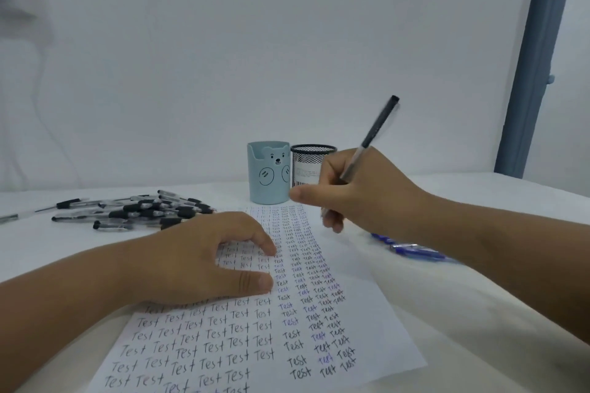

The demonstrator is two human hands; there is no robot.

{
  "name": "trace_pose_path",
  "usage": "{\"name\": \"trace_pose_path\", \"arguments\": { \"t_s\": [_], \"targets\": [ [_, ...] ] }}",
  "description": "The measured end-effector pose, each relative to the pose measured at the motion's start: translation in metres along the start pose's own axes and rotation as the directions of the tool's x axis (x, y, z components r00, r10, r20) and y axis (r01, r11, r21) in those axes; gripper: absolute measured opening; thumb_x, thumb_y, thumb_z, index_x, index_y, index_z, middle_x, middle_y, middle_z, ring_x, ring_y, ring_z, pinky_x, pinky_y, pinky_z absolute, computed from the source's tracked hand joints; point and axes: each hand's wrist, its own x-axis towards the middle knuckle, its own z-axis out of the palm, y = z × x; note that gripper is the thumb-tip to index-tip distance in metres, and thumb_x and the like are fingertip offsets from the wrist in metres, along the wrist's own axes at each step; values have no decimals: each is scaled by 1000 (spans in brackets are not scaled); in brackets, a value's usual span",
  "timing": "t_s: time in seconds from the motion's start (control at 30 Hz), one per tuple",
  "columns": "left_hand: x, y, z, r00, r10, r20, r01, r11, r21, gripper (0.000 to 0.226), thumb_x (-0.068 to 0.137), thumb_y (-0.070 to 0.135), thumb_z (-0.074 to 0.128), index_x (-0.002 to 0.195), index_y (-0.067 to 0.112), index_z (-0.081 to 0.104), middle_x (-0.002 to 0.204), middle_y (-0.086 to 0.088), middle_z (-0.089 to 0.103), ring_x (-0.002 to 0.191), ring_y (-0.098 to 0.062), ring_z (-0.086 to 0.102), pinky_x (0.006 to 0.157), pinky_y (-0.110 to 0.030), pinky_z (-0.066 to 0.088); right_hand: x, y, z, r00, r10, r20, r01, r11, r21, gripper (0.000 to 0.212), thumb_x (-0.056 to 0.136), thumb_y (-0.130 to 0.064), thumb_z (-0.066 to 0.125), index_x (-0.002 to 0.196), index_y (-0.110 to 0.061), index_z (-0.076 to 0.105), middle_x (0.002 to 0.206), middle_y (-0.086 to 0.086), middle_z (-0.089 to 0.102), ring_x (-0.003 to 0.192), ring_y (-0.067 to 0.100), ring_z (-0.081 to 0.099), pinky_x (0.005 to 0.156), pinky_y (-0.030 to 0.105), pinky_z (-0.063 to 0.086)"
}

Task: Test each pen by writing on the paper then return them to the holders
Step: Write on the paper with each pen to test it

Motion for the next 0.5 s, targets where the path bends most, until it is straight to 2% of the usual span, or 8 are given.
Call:
{"name": "trace_pose_path", "arguments": {
  "t_s": [0.1,0.17,0.23,0.27,0.33,0.4,0.5],
  "targets": [
    [0,-1,0,1000,4,-5,-4,1000,-11,48,68,73,69,114,62,58,126,45,48,117,24,42,103,-16,34,14,-3,3,998,40,44,-40,999,2,52,75,-21,87,96,-10,41,55,-1,69,44,15,63,42,21,47],
    [-1,-1,0,1000,-2,-5,2,1000,-20,48,69,74,69,114,62,58,126,45,48,118,22,43,106,-18,34,18,7,8,996,68,50,-73,993,93,67,72,-14,89,113,-14,35,61,2,71,51,24,66,48,30,54],
    [0,-3,1,1000,2,-5,-2,1000,-6,50,68,77,67,115,62,57,127,45,47,121,20,42,109,-22,34,18,21,13,995,88,56,-97,979,182,71,77,-6,84,125,-21,32,66,9,72,61,34,69,59,39,59],
    [0,-3,1,1000,3,-4,-3,1000,0,50,68,77,67,115,62,57,128,45,47,121,21,41,108,-21,33,18,26,13,994,97,52,-106,969,221,66,84,-5,78,128,-23,32,66,11,71,65,36,70,62,41,60],
    [1,-3,2,1000,1,2,-1,1000,-3,50,69,76,66,115,61,57,128,45,47,119,25,40,106,-18,31,16,31,9,995,96,31,-100,964,248,41,97,-10,62,130,-19,39,67,11,69,70,35,71,70,43,61],
    [1,-4,2,1000,10,-3,-10,1000,-4,50,69,75,66,116,61,58,128,45,47,120,24,40,108,-19,31,14,35,5,996,84,5,-83,973,214,17,105,-12,50,121,-15,53,71,7,68,67,26,68,76,43,57],
    [0,-3,2,1000,14,-1,-14,1000,13,50,69,75,66,116,62,57,128,47,45,119,26,39,108,-18,31,11,39,6,998,51,-30,-50,999,21,16,105,-19,47,110,-25,61,70,-5,60,61,13,50,68,35,44]
  ]
}}
